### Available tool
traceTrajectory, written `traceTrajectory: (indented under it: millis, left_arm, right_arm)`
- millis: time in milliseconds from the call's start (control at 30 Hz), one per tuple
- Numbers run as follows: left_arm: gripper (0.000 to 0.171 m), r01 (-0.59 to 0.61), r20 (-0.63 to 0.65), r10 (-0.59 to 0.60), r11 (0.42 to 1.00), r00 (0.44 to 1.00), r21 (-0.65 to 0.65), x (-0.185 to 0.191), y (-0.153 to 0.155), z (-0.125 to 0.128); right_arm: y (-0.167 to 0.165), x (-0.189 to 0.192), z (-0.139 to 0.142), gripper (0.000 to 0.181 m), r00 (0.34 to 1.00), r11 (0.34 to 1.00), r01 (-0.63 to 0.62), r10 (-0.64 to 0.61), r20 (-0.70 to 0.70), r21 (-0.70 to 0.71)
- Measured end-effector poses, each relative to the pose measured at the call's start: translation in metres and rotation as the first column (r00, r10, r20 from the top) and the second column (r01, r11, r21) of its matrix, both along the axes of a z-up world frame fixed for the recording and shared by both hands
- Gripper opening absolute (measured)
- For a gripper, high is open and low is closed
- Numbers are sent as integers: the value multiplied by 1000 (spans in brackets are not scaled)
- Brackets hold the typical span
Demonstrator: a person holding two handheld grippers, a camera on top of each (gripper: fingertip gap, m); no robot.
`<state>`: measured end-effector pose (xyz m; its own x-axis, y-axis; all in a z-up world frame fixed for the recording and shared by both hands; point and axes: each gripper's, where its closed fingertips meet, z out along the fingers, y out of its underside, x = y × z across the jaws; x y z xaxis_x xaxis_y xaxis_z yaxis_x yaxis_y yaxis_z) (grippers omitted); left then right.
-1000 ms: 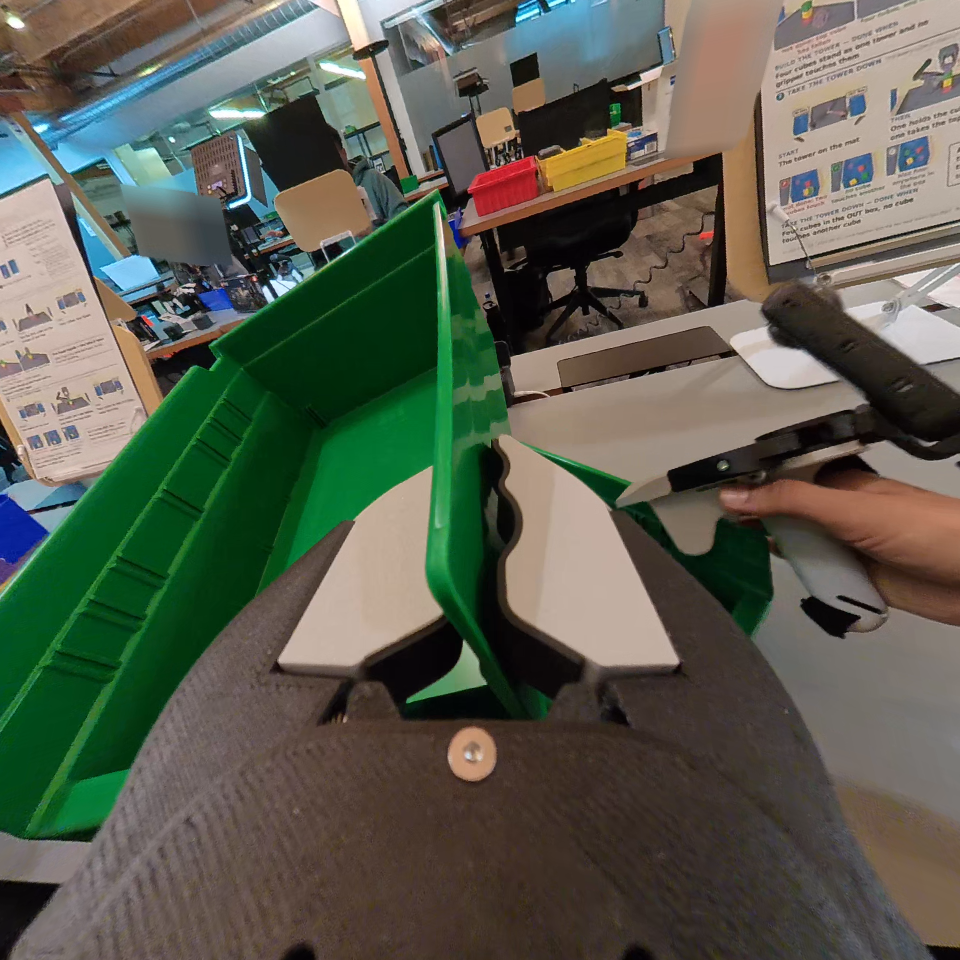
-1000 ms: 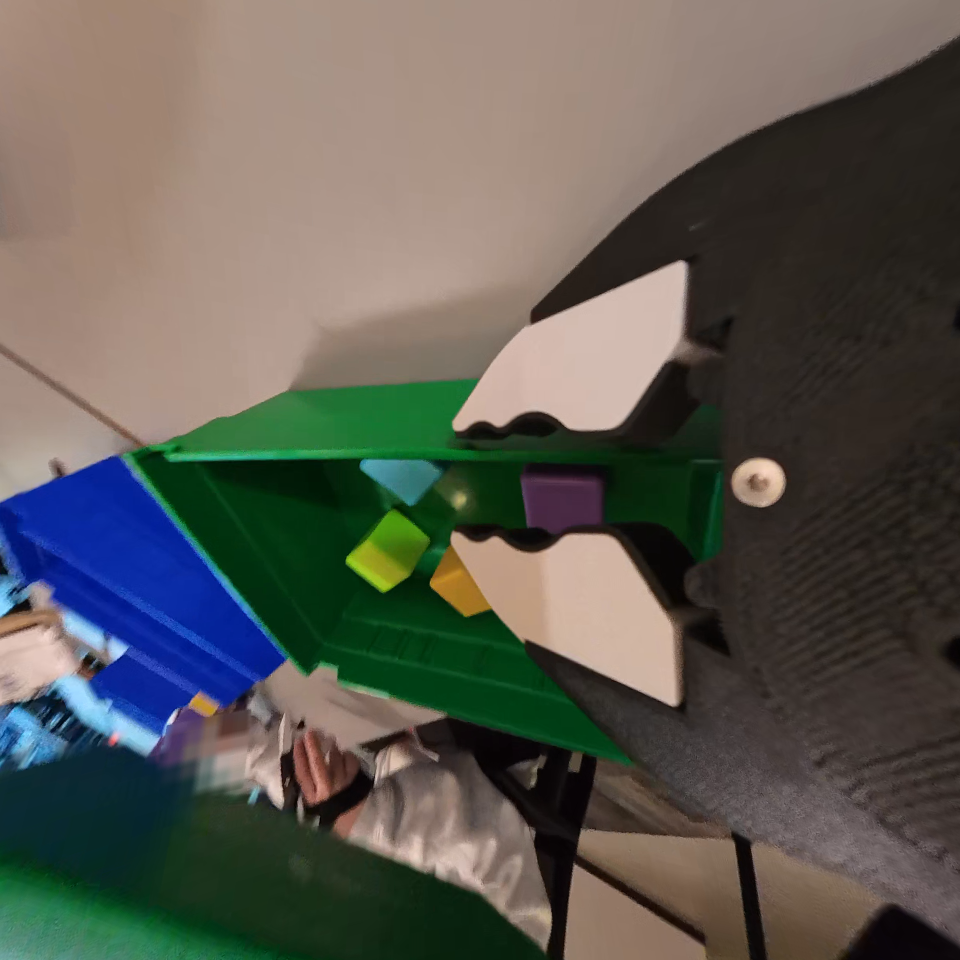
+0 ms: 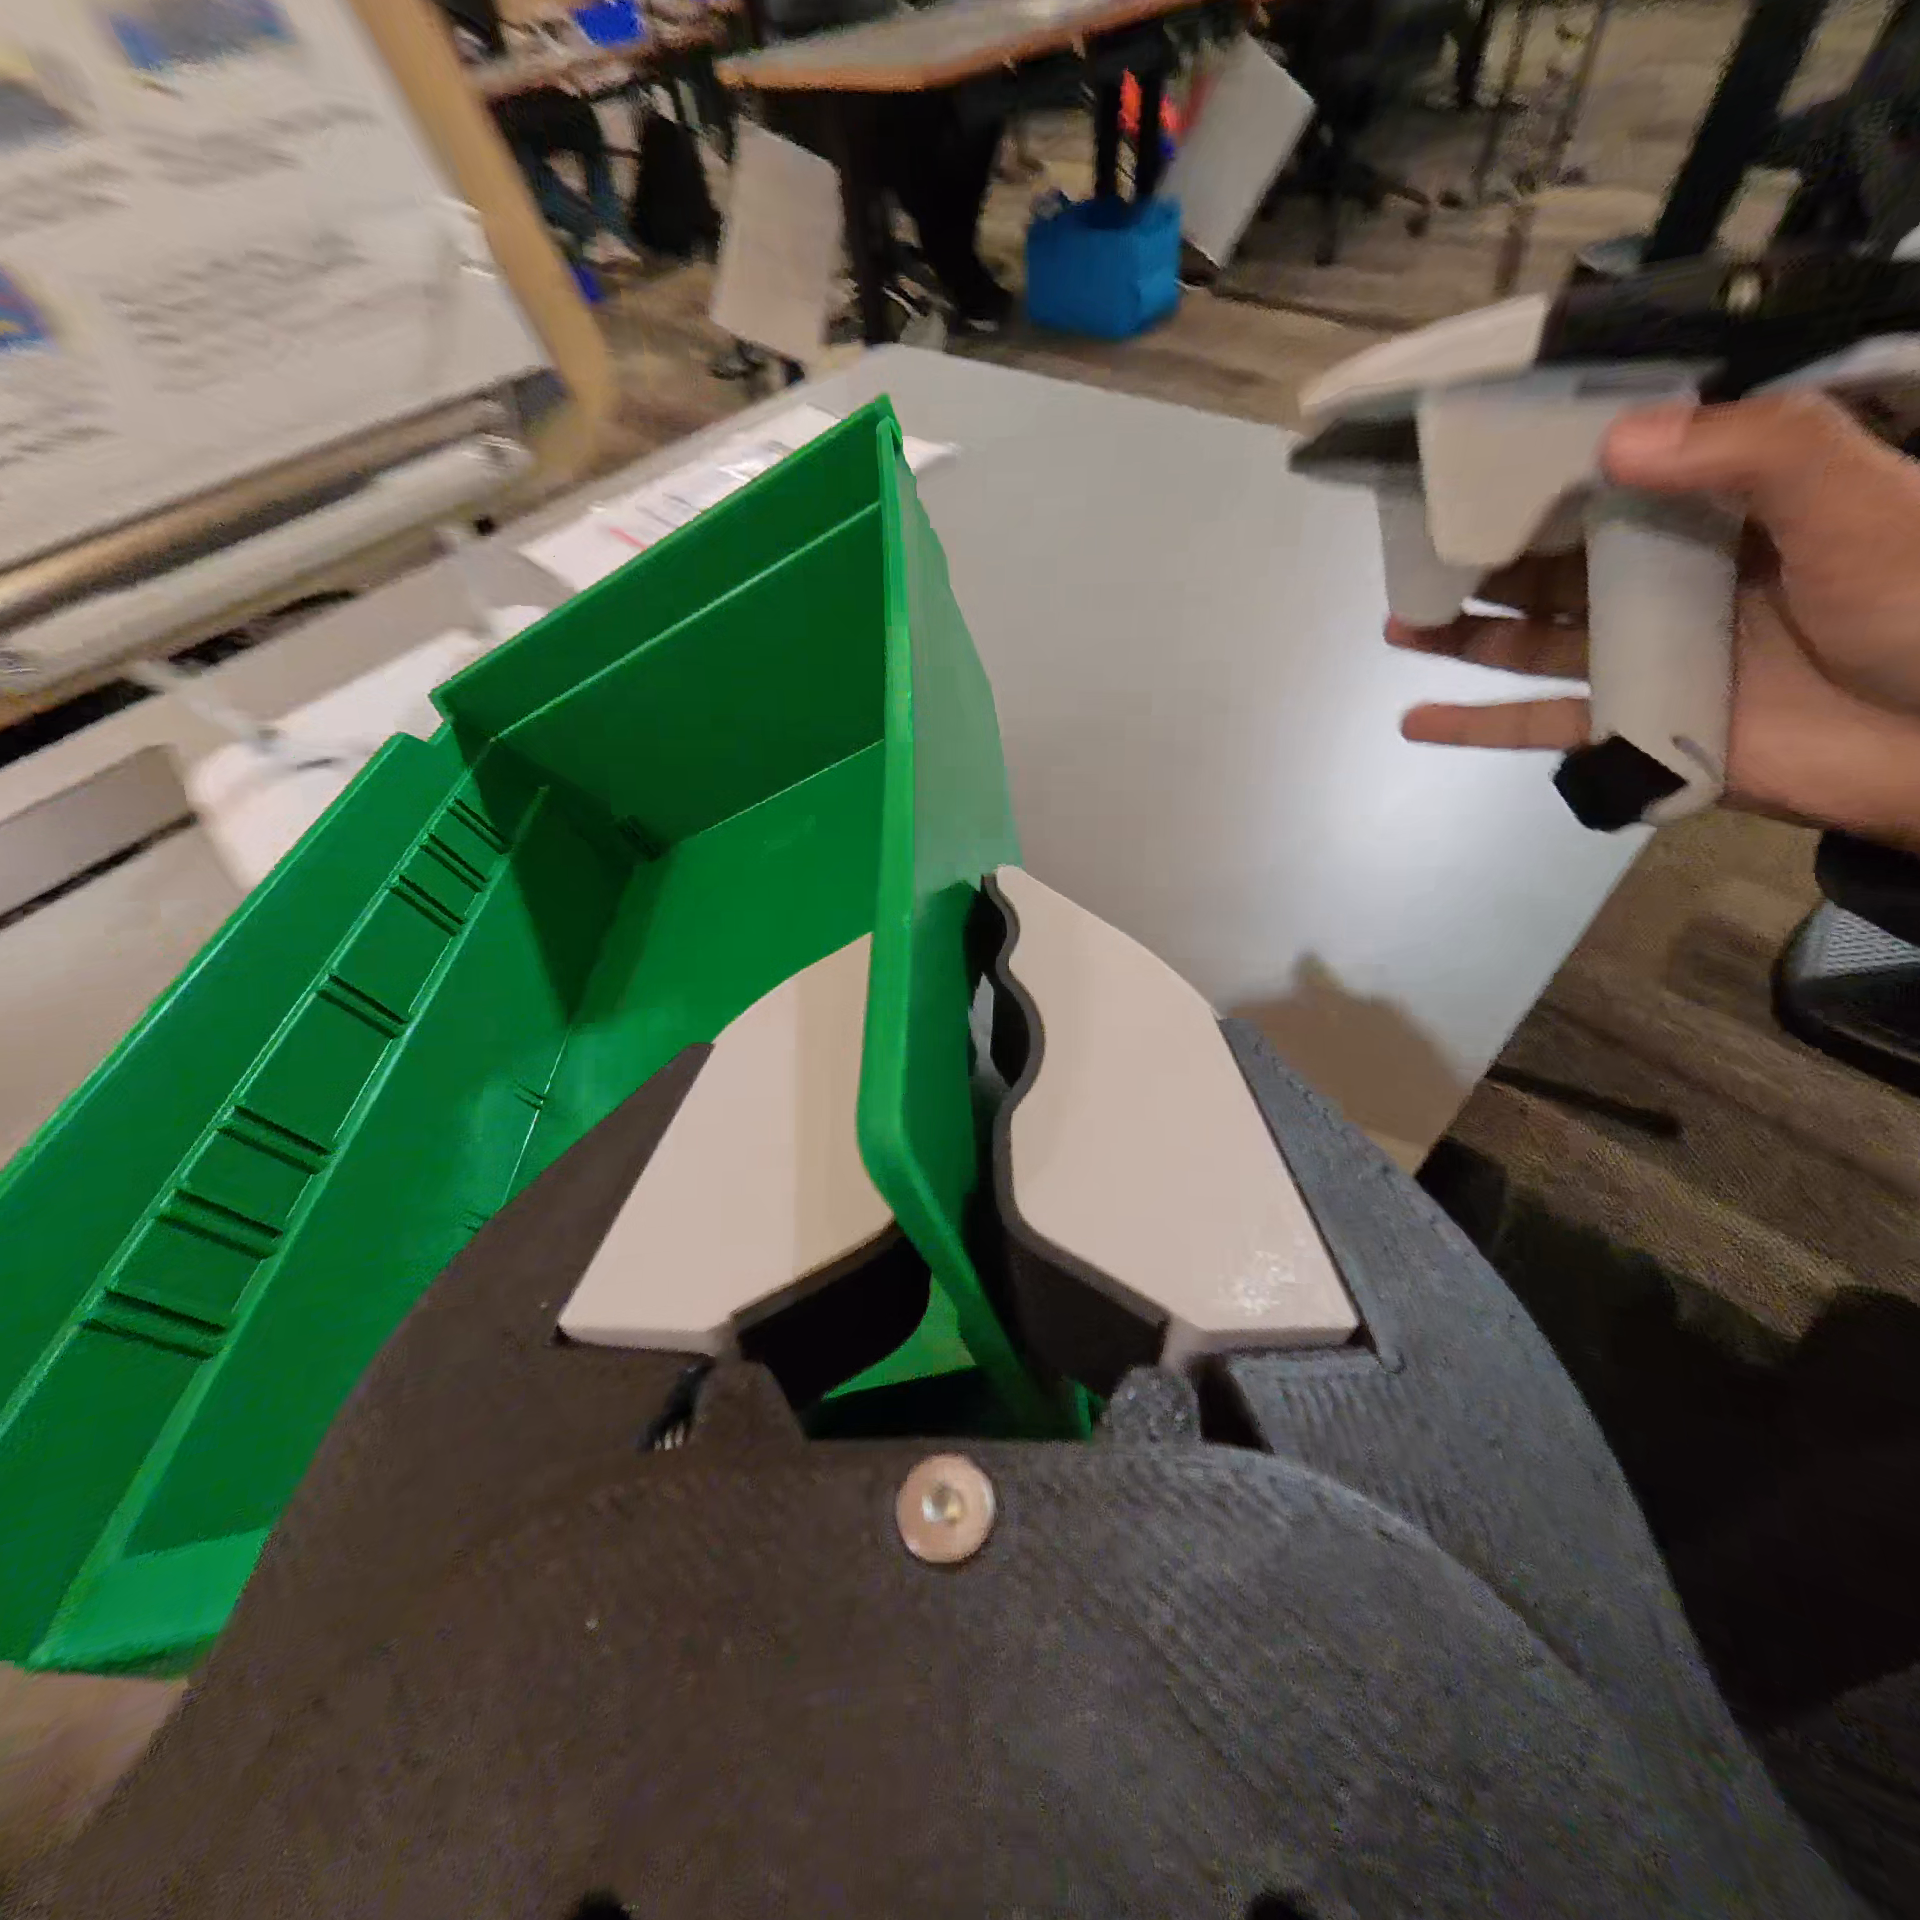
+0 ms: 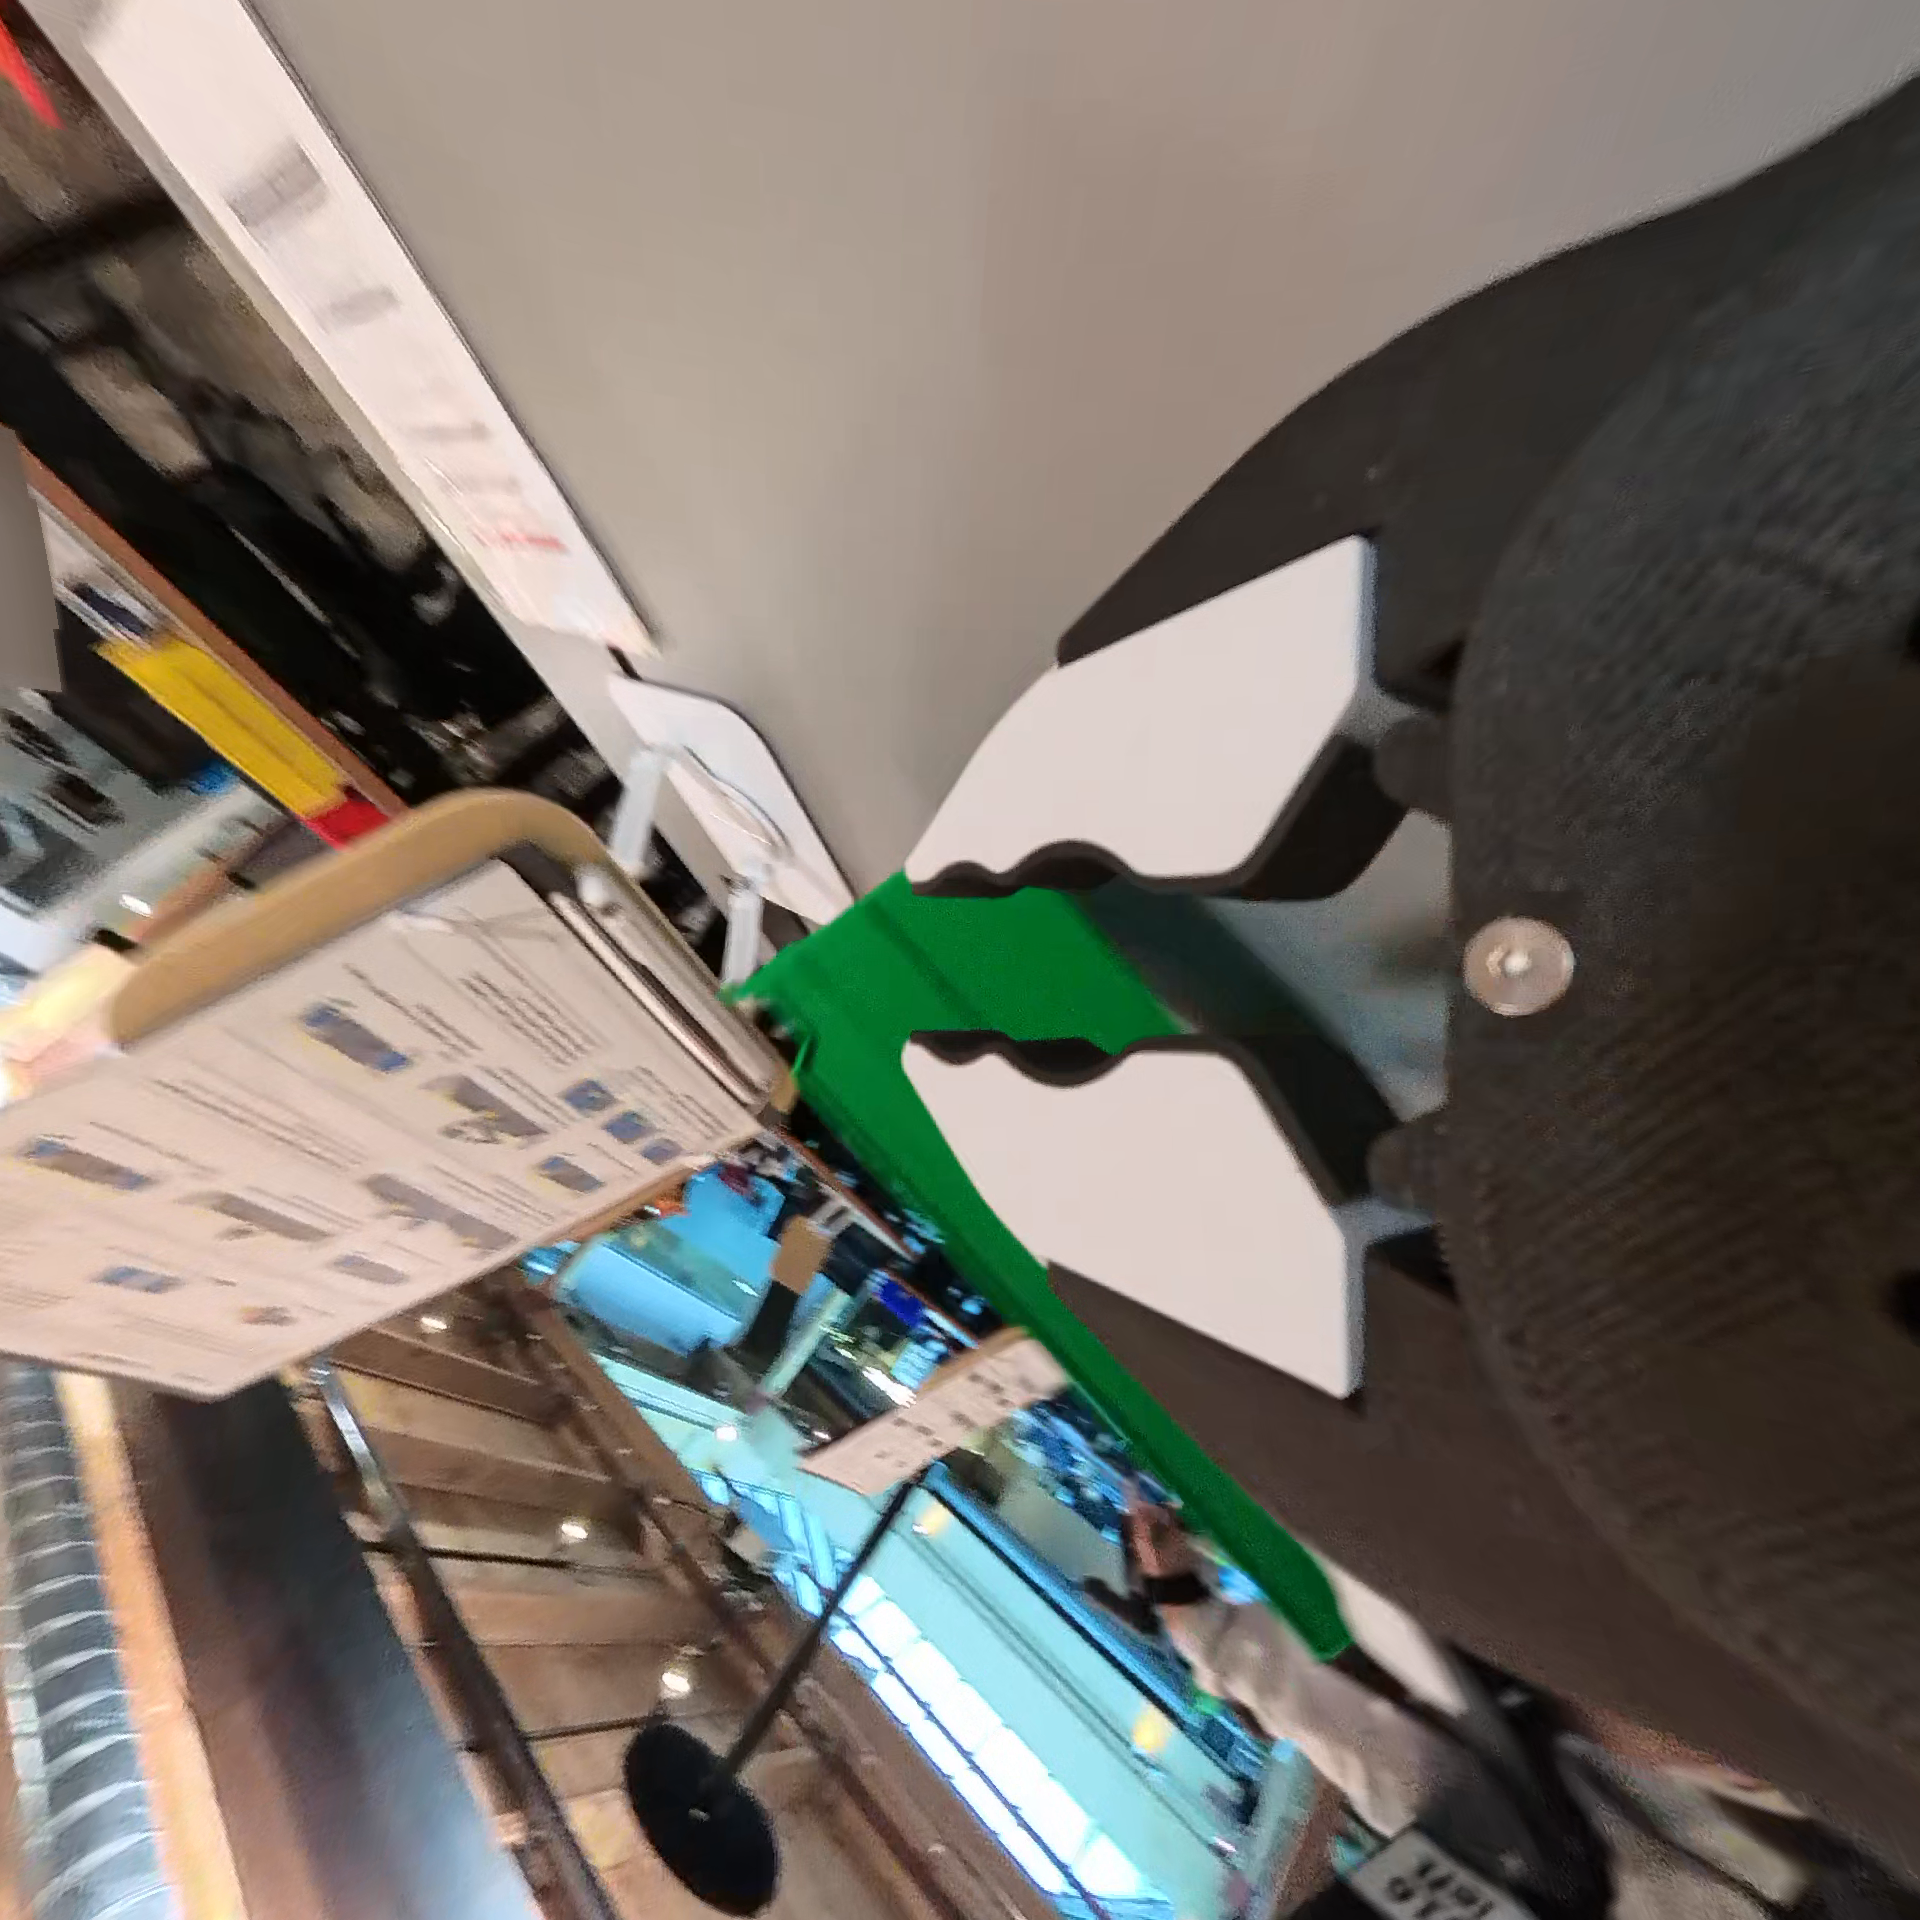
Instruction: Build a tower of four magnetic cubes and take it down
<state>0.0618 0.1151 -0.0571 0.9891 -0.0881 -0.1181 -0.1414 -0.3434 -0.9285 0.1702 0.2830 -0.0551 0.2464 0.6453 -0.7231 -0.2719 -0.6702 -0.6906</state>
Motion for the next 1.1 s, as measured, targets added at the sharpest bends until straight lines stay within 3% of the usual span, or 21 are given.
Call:
traceTrajectory:
  millis: [67,133,233,300,400,567,700,833,900,1000,1100]
  left_arm:
    - [6,57,14,-56,998,998,-13,34,32,-20]
    - [7,88,-67,-87,996,994,0,64,64,-38]
    - [8,90,-119,-86,996,989,23,105,113,-58]
    - [7,93,-89,-89,995,992,39,131,139,-67]
    - [7,141,-70,-142,990,987,-16,164,162,-84]
    - [8,199,-73,-202,979,977,-43,194,176,-92]
    - [34,277,18,-277,959,961,-50,203,166,-82]
    - [49,362,72,-357,930,931,-61,182,125,-64]
    - [49,388,90,-382,920,920,-54,151,93,-55]
    - [49,338,50,-335,938,941,-76,81,43,-57]
    - [46,204,42,-201,975,979,-89,7,-1,-67]
  right_arm:
    - [15,21,7,21,995,995,96,-96,-35,-9]
    - [29,41,16,15,978,980,197,-196,-74,11]
    - [51,73,26,14,933,919,360,-356,-52,160]
    - [62,96,31,14,889,853,448,-457,-30,266]
    - [77,126,32,20,826,775,540,-563,-31,328]
    - [88,138,14,37,807,775,564,-591,11,286]
    - [86,137,9,51,809,775,540,-585,50,327]
    - [60,132,16,77,843,819,511,-536,31,261]
    - [36,119,11,86,845,823,471,-524,106,316]
    - [-5,83,-24,103,838,879,285,-422,345,382]
    - [-19,67,-66,104,740,904,165,-377,556,394]
